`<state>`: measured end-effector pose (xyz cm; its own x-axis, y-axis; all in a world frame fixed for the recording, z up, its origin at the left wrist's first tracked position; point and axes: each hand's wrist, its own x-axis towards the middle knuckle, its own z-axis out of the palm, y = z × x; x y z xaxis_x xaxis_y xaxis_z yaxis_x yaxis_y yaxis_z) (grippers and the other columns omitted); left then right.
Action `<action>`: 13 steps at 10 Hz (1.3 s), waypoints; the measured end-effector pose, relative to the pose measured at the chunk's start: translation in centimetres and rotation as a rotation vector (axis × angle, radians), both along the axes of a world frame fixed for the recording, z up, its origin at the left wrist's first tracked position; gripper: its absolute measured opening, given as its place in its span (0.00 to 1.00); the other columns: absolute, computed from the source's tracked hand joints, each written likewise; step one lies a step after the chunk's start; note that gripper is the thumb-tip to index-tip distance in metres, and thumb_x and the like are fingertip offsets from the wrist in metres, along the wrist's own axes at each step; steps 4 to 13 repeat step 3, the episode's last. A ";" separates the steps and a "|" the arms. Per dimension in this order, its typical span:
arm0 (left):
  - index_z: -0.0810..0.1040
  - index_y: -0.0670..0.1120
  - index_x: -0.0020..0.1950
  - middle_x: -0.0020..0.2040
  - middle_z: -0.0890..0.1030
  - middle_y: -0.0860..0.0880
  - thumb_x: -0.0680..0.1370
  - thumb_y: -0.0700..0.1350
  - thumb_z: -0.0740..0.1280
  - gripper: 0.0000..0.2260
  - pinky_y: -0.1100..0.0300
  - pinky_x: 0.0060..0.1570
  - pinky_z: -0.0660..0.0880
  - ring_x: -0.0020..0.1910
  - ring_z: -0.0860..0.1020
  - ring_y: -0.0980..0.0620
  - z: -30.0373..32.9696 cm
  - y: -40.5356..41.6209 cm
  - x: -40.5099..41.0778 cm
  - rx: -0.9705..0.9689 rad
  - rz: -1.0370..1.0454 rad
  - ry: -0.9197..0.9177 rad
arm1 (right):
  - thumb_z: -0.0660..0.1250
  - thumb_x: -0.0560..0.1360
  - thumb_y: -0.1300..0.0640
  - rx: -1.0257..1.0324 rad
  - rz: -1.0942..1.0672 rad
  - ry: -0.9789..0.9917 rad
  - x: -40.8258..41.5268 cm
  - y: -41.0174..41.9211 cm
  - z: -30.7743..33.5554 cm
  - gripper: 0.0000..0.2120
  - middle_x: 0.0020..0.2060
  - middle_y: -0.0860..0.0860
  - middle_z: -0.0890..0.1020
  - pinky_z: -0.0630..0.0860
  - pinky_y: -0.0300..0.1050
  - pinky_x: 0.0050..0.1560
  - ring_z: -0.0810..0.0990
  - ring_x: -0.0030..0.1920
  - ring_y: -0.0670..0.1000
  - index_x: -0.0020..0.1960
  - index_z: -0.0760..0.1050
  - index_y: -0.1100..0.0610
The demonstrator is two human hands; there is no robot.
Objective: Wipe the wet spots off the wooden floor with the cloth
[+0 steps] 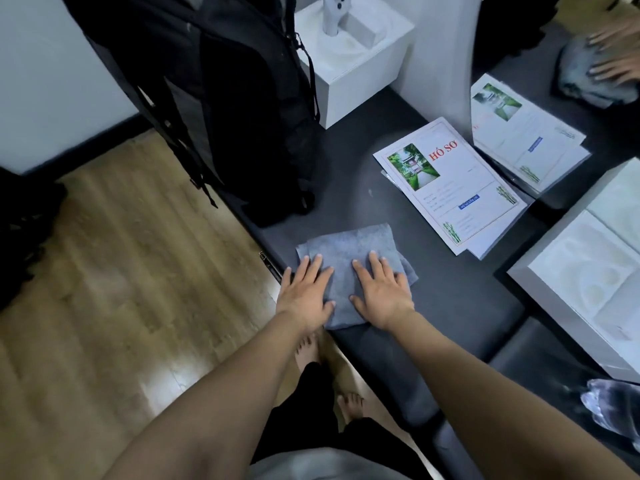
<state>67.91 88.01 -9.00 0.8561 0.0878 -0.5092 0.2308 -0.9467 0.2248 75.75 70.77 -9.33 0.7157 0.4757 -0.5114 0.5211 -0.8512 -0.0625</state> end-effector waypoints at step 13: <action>0.49 0.56 0.83 0.84 0.41 0.53 0.82 0.60 0.58 0.32 0.44 0.79 0.41 0.82 0.39 0.50 7.0 2.4 -9.3 0.187 0.322 -0.180 | 0.59 0.80 0.40 0.201 0.319 -0.001 -3.2 4.3 6.3 0.35 0.81 0.55 0.41 0.54 0.62 0.73 0.45 0.80 0.58 0.81 0.47 0.48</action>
